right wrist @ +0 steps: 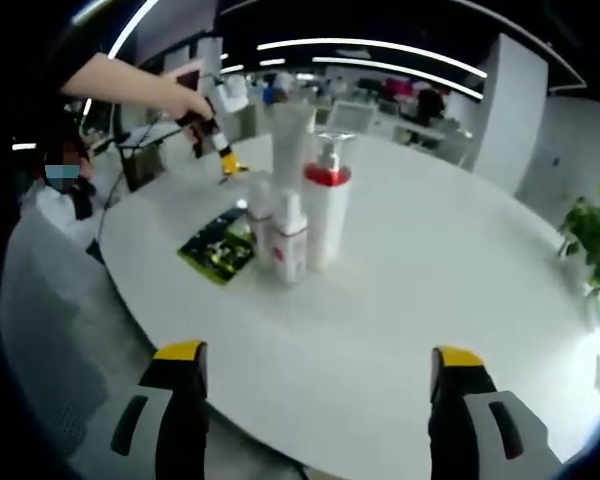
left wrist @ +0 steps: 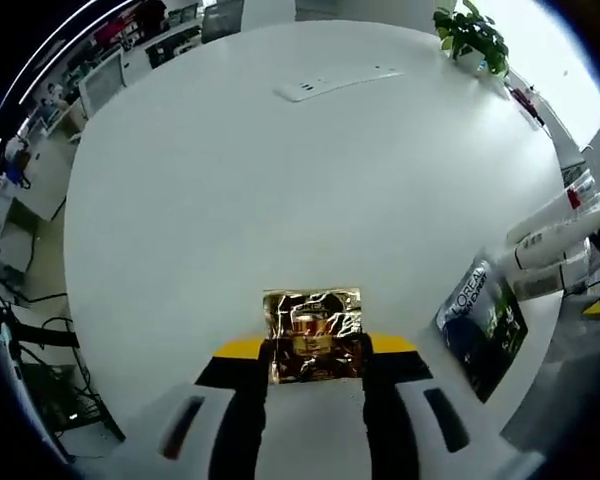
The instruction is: Arrange the skincare products in the storage area until every visible bottle or jar stands upright without overlapping.
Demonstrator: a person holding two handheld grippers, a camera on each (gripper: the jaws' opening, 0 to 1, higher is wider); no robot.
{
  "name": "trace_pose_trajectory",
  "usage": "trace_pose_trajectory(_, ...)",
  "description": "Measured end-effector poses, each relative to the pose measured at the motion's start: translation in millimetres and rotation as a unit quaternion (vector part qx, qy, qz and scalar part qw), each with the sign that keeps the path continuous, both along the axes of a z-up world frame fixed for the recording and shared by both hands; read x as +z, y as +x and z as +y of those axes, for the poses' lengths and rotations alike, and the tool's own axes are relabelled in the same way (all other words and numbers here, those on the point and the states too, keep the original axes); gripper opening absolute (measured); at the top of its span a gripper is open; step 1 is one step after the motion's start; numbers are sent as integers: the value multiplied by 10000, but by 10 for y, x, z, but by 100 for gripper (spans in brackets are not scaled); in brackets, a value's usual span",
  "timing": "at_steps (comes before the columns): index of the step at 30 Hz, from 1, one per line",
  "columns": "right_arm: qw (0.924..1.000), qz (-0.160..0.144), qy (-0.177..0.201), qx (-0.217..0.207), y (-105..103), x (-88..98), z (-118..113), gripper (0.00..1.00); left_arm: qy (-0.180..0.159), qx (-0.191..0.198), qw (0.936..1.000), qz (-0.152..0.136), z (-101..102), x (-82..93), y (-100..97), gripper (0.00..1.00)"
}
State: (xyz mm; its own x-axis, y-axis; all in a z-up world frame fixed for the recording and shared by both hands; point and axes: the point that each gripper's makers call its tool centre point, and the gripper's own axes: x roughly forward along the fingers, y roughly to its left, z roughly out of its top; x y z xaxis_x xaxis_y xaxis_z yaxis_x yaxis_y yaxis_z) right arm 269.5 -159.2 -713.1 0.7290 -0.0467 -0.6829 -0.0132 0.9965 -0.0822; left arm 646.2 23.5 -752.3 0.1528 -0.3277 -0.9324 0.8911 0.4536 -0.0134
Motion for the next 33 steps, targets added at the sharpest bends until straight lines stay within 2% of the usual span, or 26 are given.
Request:
trace_pose_trajectory(10, 9999, -51, -126, 100, 8, 33, 10, 95, 92, 288, 9995, -44, 120, 81, -285, 43)
trace_pose_trajectory(14, 9998, -104, -125, 138, 21, 49, 24, 96, 11, 477, 9989, 32, 154, 92, -427, 43)
trace_pose_trajectory(16, 9997, -146, -125, 165, 29, 64, 34, 96, 6, 571, 9984, 40, 123, 80, -398, 43)
trace_pose_trajectory(21, 9995, -224, -39, 216, 48, 81, 66, 97, 24, 694, 9976, 19, 174, 99, -484, 43)
trace_pose_trajectory(33, 9989, -91, 36, 465, 42, 31, 162, 97, 21, 1333, 9909, 170, 267, 11, -658, 43)
